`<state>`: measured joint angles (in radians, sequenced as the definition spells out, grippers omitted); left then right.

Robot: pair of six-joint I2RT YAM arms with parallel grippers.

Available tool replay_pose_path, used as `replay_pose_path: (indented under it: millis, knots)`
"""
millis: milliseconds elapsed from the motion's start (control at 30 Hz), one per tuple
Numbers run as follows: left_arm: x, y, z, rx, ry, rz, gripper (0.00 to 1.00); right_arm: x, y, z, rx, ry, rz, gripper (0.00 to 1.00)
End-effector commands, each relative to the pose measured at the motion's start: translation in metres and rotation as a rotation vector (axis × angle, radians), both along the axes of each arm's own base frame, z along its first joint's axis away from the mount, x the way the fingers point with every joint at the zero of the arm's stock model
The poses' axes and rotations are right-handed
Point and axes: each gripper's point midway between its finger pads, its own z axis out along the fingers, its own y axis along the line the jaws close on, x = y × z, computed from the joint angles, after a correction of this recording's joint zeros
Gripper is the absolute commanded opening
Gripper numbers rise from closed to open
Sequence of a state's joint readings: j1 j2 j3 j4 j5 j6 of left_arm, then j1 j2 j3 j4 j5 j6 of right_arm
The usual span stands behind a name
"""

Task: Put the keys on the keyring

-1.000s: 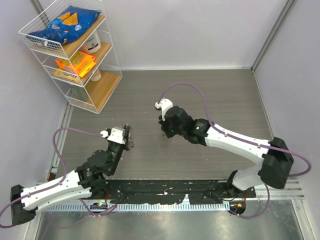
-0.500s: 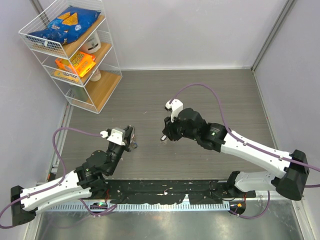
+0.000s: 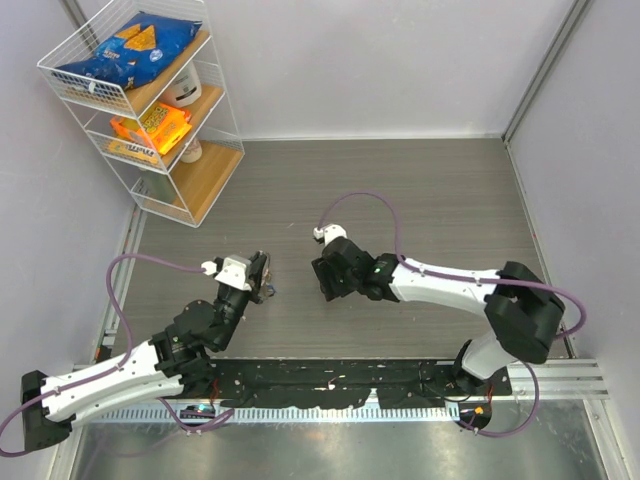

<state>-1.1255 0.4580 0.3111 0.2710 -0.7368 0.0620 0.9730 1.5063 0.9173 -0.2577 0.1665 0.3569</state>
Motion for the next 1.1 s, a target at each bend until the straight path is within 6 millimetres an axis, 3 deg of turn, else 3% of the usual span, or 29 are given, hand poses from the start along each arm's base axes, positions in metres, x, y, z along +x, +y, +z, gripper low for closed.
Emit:
replay_pose_path:
  millis: [0, 100, 367, 633, 1067]
  knots:
    - [0.0, 0.004, 0.023, -0.086, -0.031, 0.012, 0.0, 0.024, 0.026, 0.016, 0.056, -0.081, -0.071, 0.58]
    - [0.0, 0.005, 0.024, -0.089, -0.034, 0.013, 0.0, 0.03, 0.03, 0.002, 0.021, -0.072, -0.088, 0.58]
    - [-0.001, 0.007, 0.024, -0.091, -0.032, 0.019, 0.0, 0.041, 0.041, -0.008, -0.017, -0.094, -0.104, 0.54]
    - [0.0, 0.008, 0.025, -0.088, -0.033, 0.023, 0.0, 0.04, 0.044, -0.022, -0.07, -0.088, -0.089, 0.48]
    - [0.001, 0.006, 0.023, -0.08, -0.029, 0.026, 0.0, 0.037, 0.033, -0.042, -0.153, -0.092, -0.09, 0.43]
